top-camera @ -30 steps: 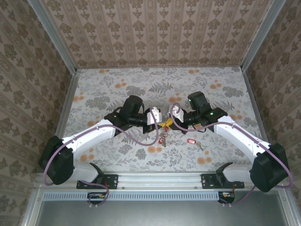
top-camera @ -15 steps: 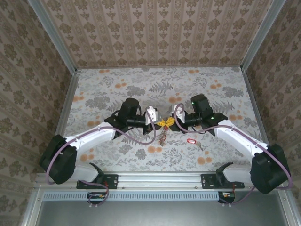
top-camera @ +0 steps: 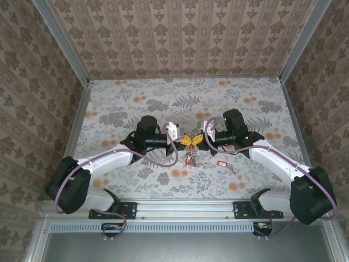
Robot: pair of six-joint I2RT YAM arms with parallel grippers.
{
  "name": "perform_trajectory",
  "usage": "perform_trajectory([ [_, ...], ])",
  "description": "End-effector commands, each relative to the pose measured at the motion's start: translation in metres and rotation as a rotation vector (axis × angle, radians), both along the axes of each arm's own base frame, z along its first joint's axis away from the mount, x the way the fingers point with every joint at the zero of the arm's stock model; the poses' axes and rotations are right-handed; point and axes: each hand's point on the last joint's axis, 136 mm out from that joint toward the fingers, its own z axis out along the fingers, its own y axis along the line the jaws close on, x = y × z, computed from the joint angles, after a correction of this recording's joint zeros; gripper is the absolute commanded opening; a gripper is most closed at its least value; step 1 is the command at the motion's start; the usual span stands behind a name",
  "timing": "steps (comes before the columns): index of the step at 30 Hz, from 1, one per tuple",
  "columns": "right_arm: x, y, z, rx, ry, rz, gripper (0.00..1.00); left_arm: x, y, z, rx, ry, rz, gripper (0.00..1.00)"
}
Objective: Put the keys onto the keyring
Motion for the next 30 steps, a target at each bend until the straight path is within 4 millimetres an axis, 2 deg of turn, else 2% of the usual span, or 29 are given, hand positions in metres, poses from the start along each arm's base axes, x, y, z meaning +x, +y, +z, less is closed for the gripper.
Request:
perform_trajectory([
  [1,-0.001,-0.001,0.014,-0.053,-0.051,0.013,0.00,-0.009,0.005,0.000,0.108,-0.063,-0.034,0.15],
  [4,-0.004,0.000,0.012,-0.125,-0.072,0.021,0.00,-0.006,0.008,-0.009,0.191,-0.072,-0.022,0.21],
  [10,-0.006,0.002,0.012,-0.191,-0.095,0.027,0.00,-0.004,0.004,-0.008,0.235,-0.087,-0.042,0.21],
  [13,-0.008,0.002,0.010,-0.231,-0.100,0.027,0.00,-0.003,-0.001,-0.006,0.239,-0.097,-0.040,0.15],
  [16,-0.009,-0.001,0.009,-0.281,-0.105,0.024,0.00,0.002,-0.003,-0.009,0.267,-0.110,-0.021,0.01],
  [19,-0.008,-0.001,0.013,-0.297,-0.126,0.021,0.01,0.002,-0.005,-0.007,0.259,-0.109,-0.016,0.00],
  [21,-0.009,-0.005,0.008,-0.308,-0.122,0.009,0.04,0.001,-0.006,-0.001,0.211,-0.104,-0.015,0.00],
  [23,-0.006,-0.005,0.007,-0.267,-0.118,-0.008,0.08,-0.004,-0.008,0.008,0.137,-0.083,-0.039,0.00],
  [26,-0.005,0.000,0.014,-0.081,-0.053,-0.001,0.14,-0.011,-0.011,0.020,0.039,-0.061,-0.077,0.00],
  [30,-0.010,0.008,0.022,0.045,-0.024,0.045,0.15,-0.018,-0.014,0.032,-0.077,-0.037,-0.125,0.00],
])
